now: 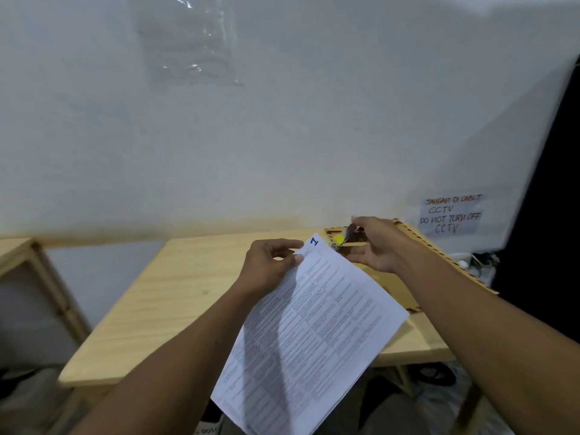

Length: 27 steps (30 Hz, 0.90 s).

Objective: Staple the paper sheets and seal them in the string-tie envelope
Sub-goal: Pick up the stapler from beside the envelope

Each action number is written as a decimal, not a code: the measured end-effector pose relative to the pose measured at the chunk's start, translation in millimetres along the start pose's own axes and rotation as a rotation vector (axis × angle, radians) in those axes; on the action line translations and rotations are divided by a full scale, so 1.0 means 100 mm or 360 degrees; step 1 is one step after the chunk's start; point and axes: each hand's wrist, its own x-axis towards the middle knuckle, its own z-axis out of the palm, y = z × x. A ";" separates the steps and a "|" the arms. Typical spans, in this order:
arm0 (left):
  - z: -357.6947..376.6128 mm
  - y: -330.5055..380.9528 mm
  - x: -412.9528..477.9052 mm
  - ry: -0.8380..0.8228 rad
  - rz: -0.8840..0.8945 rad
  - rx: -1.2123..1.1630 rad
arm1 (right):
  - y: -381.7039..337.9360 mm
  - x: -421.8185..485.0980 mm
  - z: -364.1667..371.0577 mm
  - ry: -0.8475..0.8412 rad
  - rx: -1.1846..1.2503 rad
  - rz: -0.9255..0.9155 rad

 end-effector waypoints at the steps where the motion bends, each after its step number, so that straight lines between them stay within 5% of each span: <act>1: -0.03 -0.02 0.00 0.0020 -0.0003 0.0005 | 0.00 0.02 0.06 -0.0065 -0.0042 0.0024; 11: -0.23 -0.09 0.04 0.0212 -0.0013 -0.0073 | 0.11 0.16 0.53 -0.0153 -0.0459 -0.0246; 25: -0.34 -0.29 0.09 0.0335 -0.0140 -0.0245 | 0.28 0.35 0.75 -0.0273 -0.0370 -0.0661; 27: -0.39 -0.35 0.12 0.0437 -0.0223 -0.0241 | 0.22 0.46 0.80 -0.0016 -0.0615 -0.0888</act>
